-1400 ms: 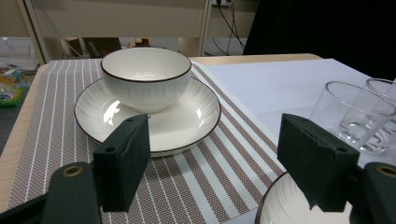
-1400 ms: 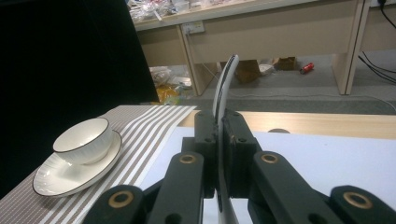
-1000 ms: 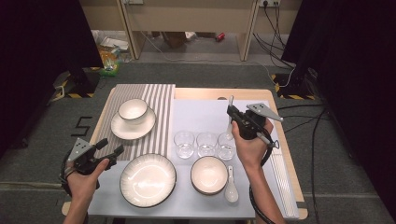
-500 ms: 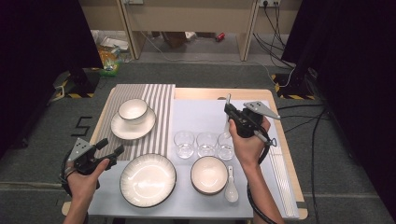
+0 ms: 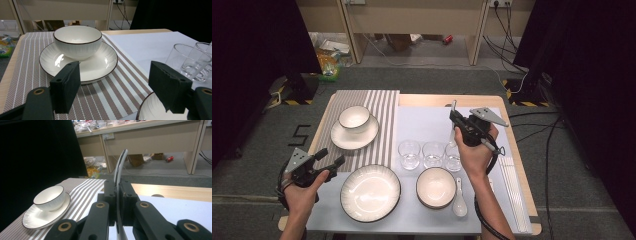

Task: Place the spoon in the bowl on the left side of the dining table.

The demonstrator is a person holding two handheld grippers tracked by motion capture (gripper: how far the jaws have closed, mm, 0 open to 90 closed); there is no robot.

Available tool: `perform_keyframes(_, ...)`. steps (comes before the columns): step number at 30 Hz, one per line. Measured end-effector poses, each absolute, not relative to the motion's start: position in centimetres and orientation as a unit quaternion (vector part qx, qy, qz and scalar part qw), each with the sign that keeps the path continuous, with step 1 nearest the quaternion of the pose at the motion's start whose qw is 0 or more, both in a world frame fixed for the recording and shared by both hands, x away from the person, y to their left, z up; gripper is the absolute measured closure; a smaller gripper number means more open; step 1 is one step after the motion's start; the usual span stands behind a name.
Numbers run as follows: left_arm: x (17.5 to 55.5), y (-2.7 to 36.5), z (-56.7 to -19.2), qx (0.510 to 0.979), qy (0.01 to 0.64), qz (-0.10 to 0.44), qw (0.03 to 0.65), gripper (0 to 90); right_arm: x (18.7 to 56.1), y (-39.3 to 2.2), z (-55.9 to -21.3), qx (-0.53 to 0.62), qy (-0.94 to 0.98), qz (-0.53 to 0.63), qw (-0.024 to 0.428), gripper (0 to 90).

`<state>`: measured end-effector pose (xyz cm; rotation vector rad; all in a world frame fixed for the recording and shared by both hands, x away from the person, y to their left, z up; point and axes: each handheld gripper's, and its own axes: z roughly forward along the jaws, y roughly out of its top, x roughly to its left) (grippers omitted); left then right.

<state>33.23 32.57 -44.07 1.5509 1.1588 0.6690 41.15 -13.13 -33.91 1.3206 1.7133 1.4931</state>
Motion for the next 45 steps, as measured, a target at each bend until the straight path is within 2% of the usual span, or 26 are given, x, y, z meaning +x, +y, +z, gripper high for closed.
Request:
perform_keyframes(28, 33.4, 32.4, -43.6, 0.641, 0.479, 0.272, 0.535, 24.7, 41.9, -11.3, -34.2, 0.476, 0.639, 0.553, 0.244, 86.2)
perform_keyframes(45, 35.2, 29.7, -40.6, 0.647, 0.446, 0.248, 0.567, 23.3, 42.0, -10.7, -34.3, 0.468, 0.642, 0.556, 0.243, 86.2)
